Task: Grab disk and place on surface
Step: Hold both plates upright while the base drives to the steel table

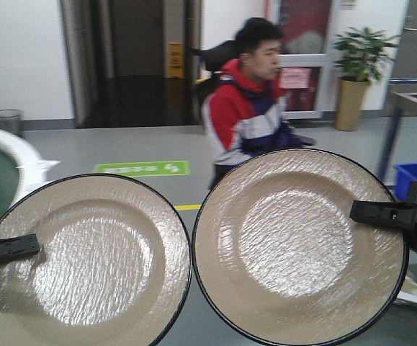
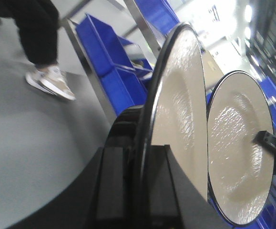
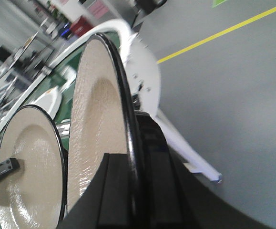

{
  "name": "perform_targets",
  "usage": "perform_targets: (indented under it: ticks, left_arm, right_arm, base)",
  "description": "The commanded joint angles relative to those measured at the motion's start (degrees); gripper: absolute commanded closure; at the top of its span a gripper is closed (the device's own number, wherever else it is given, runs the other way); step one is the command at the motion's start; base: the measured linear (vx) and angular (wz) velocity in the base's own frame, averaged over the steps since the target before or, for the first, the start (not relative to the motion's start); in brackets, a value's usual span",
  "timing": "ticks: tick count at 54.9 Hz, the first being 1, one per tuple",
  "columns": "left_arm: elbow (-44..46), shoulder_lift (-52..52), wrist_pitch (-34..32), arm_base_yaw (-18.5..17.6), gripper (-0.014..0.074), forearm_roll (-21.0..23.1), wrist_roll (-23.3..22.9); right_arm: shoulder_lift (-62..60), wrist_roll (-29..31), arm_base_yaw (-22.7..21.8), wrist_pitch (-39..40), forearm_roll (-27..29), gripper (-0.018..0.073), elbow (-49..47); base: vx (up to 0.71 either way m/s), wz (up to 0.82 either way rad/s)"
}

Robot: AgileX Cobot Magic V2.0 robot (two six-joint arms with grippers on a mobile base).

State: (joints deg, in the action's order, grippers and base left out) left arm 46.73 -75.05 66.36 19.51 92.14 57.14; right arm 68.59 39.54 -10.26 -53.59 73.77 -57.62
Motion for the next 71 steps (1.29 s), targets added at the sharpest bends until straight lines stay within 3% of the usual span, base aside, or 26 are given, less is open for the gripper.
perform_targets:
  ticks: [1, 31, 71]
  left_arm:
    - [1.6, 1.91, 4.23, -0.23, 0.0597, 9.74, -0.8]
    - [1.6, 1.91, 4.23, -0.23, 0.0597, 9.74, -0.8]
    - [1.6, 1.91, 4.23, -0.23, 0.0597, 9.74, -0.8]
  right_arm:
    - [-2.01, -0.49, -0.24, 0.25, 7.15, 0.0568, -2.02]
    - [-2.38, -0.49, -0.07, -0.06, 7.15, 0.0568, -2.02]
    - [-2.38, -0.49, -0.07, -0.06, 7.15, 0.0568, -2.02]
  base:
    - [0.11, -0.67]
    - [0.21, -0.49]
    - [0.42, -0.13]
